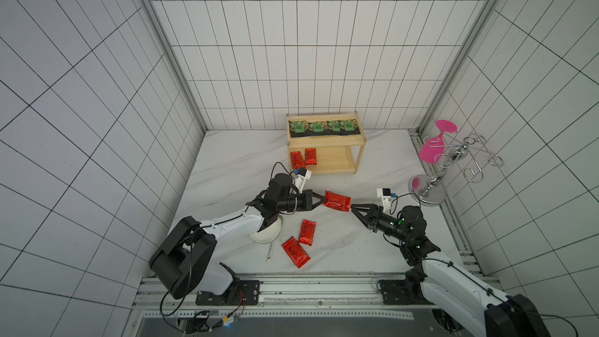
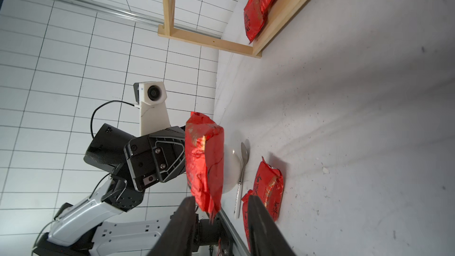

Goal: Place the tea bags on the shelf by color
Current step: Pick up the tea bag from the center of the board.

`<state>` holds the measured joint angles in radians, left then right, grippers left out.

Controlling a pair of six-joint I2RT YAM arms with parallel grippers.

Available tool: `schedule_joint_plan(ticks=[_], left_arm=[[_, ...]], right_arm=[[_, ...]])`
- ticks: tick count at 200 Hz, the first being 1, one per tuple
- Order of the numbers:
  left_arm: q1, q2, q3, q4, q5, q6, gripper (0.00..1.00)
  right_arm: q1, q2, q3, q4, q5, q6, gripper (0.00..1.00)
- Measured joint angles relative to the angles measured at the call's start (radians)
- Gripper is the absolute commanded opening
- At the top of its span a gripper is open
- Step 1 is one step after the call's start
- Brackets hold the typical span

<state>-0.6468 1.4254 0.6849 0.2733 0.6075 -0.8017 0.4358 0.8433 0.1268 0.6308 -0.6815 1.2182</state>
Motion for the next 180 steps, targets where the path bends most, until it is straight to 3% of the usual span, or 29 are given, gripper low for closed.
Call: schedule_joint_plan(ticks=[31, 90, 155, 180], left_arm=[[0.000, -0.005, -0.001, 0.010, 0.005, -0.011, 0.00], [-0.002, -0.022, -0.001, 0.021, 0.011, -0.019, 0.00], [-0.010, -0.022, -0.001, 0.023, 0.012, -0.021, 0.00], [-0.014, -0.022, -0.001, 0.023, 0.011, -0.021, 0.00]], right_arm=[[0.008, 0.079, 0.018, 0.050, -0.011, 0.024, 0.53], [0.024, 0.174, 0.020, 0.191, -0.018, 0.081, 0.28], [0.041, 0.157, 0.020, 0.214, -0.016, 0.094, 0.20], [0.045, 0.163, 0.020, 0.217, -0.016, 0.095, 0.06]])
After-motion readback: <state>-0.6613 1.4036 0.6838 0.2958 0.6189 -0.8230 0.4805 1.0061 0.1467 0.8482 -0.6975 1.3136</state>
